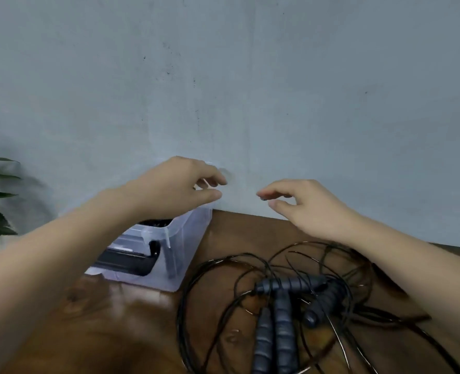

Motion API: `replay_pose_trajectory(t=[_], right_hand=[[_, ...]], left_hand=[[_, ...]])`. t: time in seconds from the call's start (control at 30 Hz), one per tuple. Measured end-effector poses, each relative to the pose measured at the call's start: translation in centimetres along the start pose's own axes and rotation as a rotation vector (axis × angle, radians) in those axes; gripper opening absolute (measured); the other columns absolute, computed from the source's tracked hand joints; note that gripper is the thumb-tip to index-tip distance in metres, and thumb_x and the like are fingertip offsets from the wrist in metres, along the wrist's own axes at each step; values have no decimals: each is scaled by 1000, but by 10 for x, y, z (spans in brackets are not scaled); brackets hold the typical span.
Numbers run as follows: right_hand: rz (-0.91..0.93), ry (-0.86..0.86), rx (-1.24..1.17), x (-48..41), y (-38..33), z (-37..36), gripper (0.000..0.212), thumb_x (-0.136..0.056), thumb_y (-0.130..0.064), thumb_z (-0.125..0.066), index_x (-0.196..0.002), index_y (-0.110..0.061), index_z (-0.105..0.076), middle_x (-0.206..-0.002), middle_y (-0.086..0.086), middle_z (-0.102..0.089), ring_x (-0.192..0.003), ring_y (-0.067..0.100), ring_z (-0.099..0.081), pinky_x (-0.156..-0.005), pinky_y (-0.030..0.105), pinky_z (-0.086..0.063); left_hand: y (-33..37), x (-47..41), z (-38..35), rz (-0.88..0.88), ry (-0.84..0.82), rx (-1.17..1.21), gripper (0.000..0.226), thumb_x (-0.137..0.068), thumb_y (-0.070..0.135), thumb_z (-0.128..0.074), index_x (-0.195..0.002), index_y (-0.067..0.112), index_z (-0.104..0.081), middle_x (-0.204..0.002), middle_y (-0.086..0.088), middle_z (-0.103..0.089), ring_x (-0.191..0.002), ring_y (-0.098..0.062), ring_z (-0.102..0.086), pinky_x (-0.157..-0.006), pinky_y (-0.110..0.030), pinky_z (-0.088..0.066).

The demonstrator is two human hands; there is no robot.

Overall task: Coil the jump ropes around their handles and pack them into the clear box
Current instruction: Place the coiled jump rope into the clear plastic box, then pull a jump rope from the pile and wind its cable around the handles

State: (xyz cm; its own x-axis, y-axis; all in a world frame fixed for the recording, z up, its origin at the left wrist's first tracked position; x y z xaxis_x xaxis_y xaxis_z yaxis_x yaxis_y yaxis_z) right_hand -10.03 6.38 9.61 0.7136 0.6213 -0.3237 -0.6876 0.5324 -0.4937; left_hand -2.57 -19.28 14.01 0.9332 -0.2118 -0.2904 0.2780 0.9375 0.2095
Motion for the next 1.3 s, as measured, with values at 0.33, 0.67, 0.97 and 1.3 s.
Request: replay_pose_trajectory(t=[0.33,0.67,0.97,1.3], right_hand=[[-259,40,31,158,49,18,31,-105,-28,-65,-133,-40,-73,-121,-27,-72,-114,-12,-63,-100,11,-48],[-436,388,279,243,152,12,27,-105,-27,-64,-130,-29,-73,-123,-15,-69,-117,5,-63,-105,30,-52],[-711,383,383,245,262,35,76,-97,-62,-64,-162,-31,-42,-164,-2,-41,-154,22,-34,-125,48,-25],[-685,146,679,215,301,57,90,-84,-74,-45,-161,-27,-43,-141,4,-49,-138,28,-41,-124,45,-21]], left_hand=[[115,-13,-96,-146,-68,255,27,-100,42,-68,-127,37,-73,-113,19,-74,-103,8,-66,-98,-28,-56],[193,-2,-205,-140,-85,504,24,-95,55,-69,-116,42,-74,-117,25,-66,-111,8,-60,-99,-22,-49],[198,8,-253,-260,-178,181,52,-89,64,-69,-138,51,-56,-136,36,-43,-141,4,-22,-120,-37,-31],[197,13,-256,-300,-126,147,33,-96,58,-63,-128,51,-60,-136,35,-42,-143,5,-21,-114,-28,-26]])
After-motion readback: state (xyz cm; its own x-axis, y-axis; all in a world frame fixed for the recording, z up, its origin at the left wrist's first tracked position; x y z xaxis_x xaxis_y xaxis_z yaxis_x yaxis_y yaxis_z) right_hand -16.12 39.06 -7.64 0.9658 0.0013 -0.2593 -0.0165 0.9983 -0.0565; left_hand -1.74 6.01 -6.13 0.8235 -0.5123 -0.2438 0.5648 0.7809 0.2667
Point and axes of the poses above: each hand's wrist, its own x-axis away from the middle knuckle, its own z-axis out of the back of the hand, y = z × x, the point moved 3 cm from there along -x, towards the middle knuckle
